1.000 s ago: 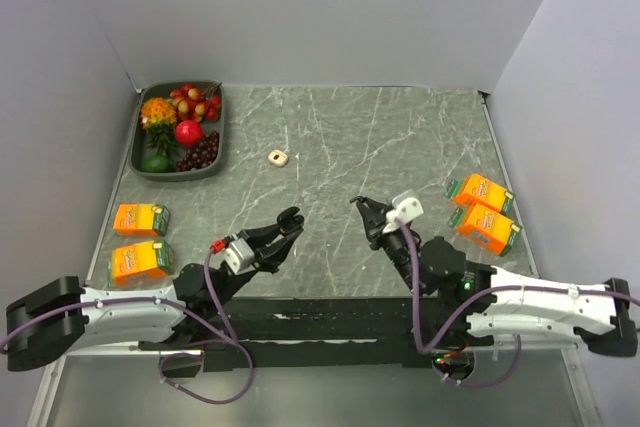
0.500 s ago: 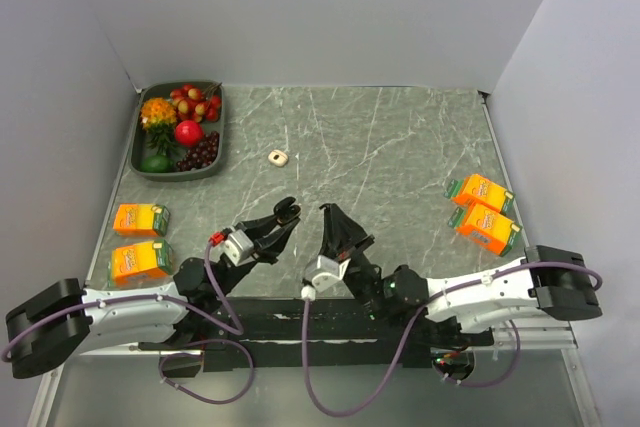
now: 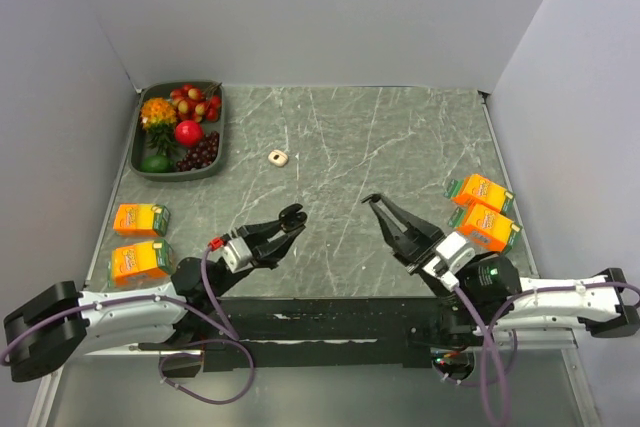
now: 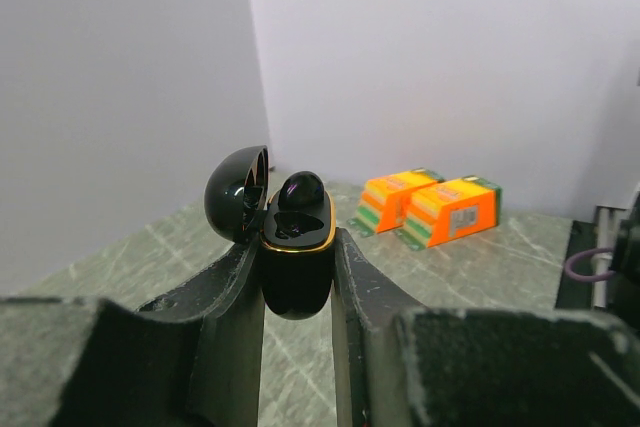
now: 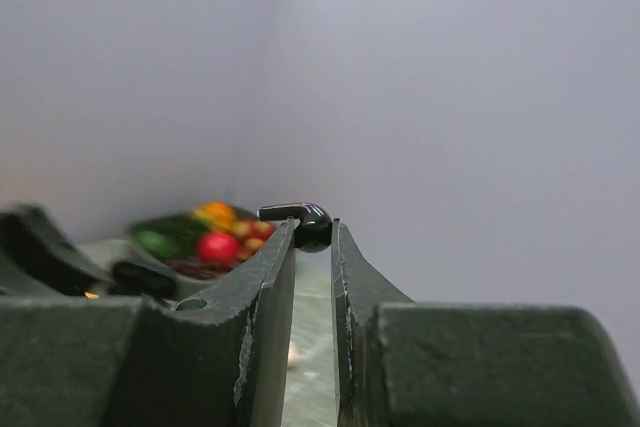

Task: Insert the wireless bluetooth earbuds into the charging case
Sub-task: Place the earbud in the charging case.

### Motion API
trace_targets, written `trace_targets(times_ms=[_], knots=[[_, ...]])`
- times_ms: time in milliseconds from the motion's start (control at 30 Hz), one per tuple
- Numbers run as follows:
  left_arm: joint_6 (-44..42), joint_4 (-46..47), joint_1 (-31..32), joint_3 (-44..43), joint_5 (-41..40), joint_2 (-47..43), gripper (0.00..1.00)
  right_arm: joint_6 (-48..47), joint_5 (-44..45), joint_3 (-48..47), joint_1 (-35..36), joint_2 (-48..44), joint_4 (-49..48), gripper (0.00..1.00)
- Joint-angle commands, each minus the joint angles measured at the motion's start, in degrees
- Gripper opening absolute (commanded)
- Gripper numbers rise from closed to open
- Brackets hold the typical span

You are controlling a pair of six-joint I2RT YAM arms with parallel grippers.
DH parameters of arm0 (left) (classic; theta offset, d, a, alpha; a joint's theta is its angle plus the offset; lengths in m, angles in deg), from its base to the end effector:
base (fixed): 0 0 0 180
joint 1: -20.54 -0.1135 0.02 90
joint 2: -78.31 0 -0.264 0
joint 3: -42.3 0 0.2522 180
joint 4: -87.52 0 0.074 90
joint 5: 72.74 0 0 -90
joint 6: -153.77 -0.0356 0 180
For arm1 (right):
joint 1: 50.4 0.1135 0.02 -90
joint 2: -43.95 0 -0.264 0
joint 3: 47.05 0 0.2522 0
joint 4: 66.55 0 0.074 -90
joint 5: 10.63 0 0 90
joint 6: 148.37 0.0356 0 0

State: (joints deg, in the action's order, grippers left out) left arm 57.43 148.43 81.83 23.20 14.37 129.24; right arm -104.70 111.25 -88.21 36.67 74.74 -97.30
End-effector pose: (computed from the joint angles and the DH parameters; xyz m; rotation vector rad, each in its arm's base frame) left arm 0.0802 -0.1426 0.2387 0.5725 0.9393 -0.8376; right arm 0.0249 0.1187 0.3626 -0.5593 0.8122 0.4159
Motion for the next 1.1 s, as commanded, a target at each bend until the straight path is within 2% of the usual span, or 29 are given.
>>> trace_targets(times_ms=[0,233,400,667,1067], knots=[[0.5,12.9,-0.2,-4.5,7.3,1.0,0.01,10.0,-7.0,-3.4,1.1,2.2,18.0,0.0],[0.6,3.6,-0.2,-9.4,7.6,0.4,0.01,-0.7,-3.7,-4.2,2.0,7.3,15.8,0.0],[-0.2,-7.8,-0.3,-14.4,8.3,-0.6,0.01,-4.4,-3.1,-3.8,2.0,9.2,13.9,0.0],[0.4,-9.6,-0.2,-14.8,8.0,0.0,0.01,-10.5,-1.1,-1.8,2.3,11.6,3.0,0.0],[1.1,-14.0,-0.2,-17.4,6.9,2.1,0.01,-15.6,-1.9,-1.7,2.7,15.0,-2.4,0.0]])
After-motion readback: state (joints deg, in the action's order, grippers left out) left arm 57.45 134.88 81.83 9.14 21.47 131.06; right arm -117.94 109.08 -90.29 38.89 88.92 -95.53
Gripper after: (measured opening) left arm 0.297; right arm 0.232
